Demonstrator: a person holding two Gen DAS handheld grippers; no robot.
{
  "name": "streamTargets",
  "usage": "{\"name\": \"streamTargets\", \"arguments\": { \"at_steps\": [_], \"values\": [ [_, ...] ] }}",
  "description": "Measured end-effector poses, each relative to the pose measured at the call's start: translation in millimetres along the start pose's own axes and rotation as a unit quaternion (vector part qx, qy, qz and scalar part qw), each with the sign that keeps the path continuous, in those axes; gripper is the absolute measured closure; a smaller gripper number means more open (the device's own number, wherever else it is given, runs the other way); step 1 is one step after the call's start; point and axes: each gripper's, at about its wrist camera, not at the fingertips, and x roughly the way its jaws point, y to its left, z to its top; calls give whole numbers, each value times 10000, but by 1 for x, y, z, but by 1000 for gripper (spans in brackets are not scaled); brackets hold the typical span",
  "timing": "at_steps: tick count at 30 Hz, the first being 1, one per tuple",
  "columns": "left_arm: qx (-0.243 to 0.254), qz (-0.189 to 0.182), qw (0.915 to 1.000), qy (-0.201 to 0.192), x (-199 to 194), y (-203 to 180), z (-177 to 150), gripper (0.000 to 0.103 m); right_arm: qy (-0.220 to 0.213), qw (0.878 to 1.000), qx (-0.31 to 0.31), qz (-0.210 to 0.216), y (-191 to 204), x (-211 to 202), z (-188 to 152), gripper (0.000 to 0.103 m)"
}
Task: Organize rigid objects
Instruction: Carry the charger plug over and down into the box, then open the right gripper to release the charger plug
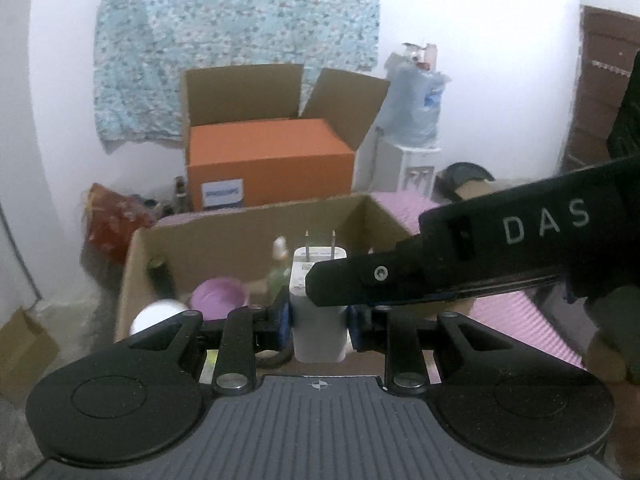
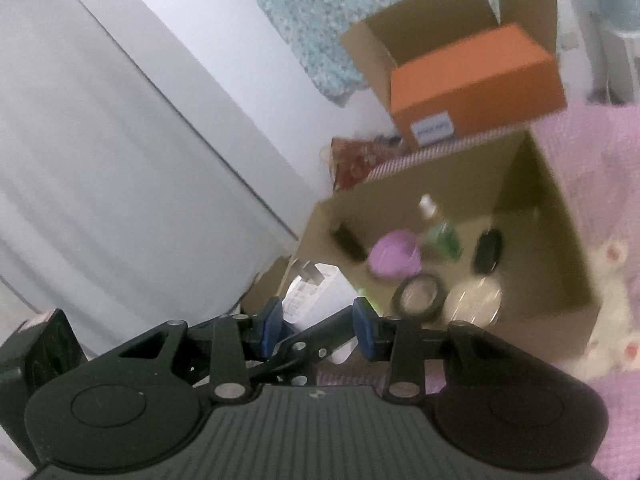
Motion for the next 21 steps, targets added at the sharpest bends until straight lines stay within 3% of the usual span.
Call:
{"name": "streamTargets", "arguments": {
  "at_steps": [6, 11, 21],
  "values": [
    [-326, -374, 9979, 427, 59, -1, 28, 77, 68, 9995, 16, -313, -36, 11, 42, 62],
    [-422, -379, 9951, 808, 107, -6, 32, 77, 314, 9980, 93, -545, -72, 38, 65, 62],
    [-375, -355, 9912, 1215, 149, -20, 28, 77, 593, 9930, -169, -1012, -109, 68, 76, 63]
  ]
}}
